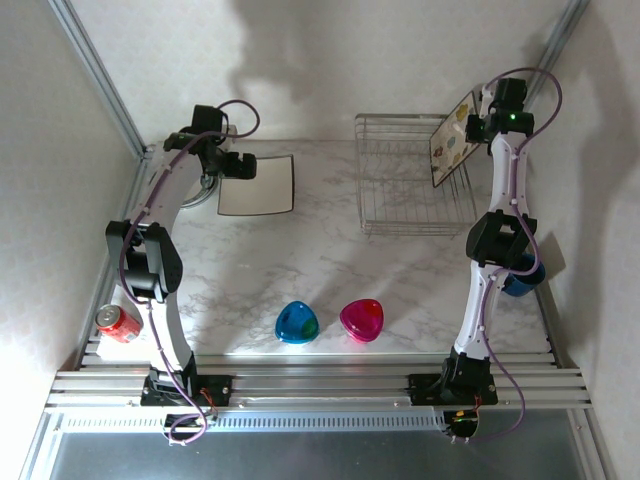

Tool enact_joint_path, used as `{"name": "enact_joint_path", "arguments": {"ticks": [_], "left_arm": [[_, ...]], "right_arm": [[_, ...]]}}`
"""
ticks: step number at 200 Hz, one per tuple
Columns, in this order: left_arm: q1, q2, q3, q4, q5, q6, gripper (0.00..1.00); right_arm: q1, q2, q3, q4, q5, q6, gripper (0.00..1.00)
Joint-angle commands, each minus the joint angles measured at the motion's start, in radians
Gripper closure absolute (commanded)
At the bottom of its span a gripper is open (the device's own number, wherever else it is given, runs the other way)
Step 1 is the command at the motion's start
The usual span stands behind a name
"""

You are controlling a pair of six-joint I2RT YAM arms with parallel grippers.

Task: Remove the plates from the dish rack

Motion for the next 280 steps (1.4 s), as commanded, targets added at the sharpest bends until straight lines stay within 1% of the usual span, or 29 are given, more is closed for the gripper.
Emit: {"name": "enact_joint_path", "arguments": {"ticks": [1, 57, 96, 142, 172, 212, 253, 280], "left_arm": [[0.007, 0.005, 0.004, -0.033, 0.003, -0.012, 0.0], [0.006, 0.006, 0.003, -0.064, -0.017, -0.018, 0.0], [0.005, -0.007, -0.024, -0.056, -0.051, -0.03, 0.0], [0.006, -0.053, -0.096, -0.005, -0.033, -0.026, 0.0], [0.011, -0.075, -0.151, 0.034, 0.008, -0.024, 0.01], [0.012, -0.093, -0.18, 0.055, 0.029, -0.024, 0.0], [0.011, -0.101, -0.191, 0.065, 0.047, -0.026, 0.0], [0.011, -0.109, -0.204, 0.078, 0.059, -0.029, 0.01]], "right_arm": [[0.007, -0.017, 0.013, 0.014, 0.044, 0.005, 1.0], [0.034, -0.057, 0.007, 0.034, 0.071, 0.022, 1.0], [0.06, -0.157, -0.052, 0.105, 0.128, 0.04, 1.0], [0.08, -0.266, -0.07, 0.126, 0.173, 0.032, 1.0], [0.102, -0.335, -0.07, 0.128, 0.195, 0.015, 1.0], [0.132, -0.404, -0.024, 0.086, 0.213, -0.012, 1.0], [0.155, -0.477, -0.031, 0.059, 0.213, -0.014, 1.0], [0.167, -0.508, -0.068, 0.064, 0.21, -0.01, 1.0]]}}
